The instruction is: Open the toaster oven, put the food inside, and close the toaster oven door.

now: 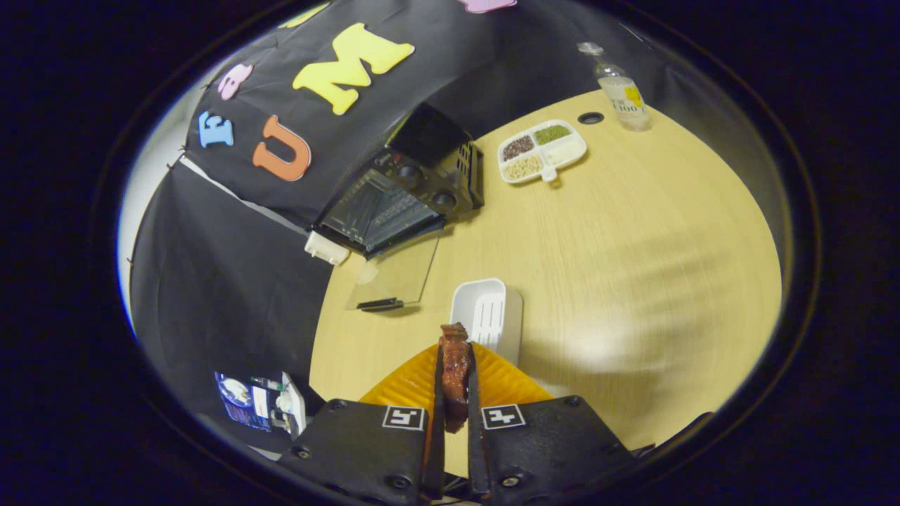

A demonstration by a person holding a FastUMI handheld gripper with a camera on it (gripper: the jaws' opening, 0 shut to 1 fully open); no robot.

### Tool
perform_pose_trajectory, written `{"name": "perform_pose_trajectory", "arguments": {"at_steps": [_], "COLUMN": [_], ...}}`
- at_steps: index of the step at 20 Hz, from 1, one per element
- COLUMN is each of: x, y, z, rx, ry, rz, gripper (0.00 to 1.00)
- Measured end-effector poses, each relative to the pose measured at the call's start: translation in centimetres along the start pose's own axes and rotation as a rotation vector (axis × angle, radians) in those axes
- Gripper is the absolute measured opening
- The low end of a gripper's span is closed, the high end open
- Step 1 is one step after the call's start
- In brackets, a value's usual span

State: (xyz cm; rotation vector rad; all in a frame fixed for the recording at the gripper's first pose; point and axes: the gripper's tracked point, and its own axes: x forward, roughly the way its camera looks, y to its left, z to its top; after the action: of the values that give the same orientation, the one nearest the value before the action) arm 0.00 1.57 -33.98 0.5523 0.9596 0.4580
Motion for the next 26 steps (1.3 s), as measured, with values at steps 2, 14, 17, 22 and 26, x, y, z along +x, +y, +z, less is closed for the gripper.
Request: {"name": "perform_pose_trajectory", "arguments": {"at_steps": [2,14,17,22,26], "x": [0.4,15.2,19.0,23.8,27.3], "y": [2.2,15.8,16.8,16.4,15.9], "z": [1.6,6.9,8.4,12.1,14.3], "rx": [-0.009,0.136,0.207,0.398,0.450], "ry": [-0.054,-0.291,-0.370,-0.531,-0.618], "rz": [-0.005,0.107,0.124,0.116,0.060], "gripper": [0.16,0.16,0.16,0.16,0.16]}}
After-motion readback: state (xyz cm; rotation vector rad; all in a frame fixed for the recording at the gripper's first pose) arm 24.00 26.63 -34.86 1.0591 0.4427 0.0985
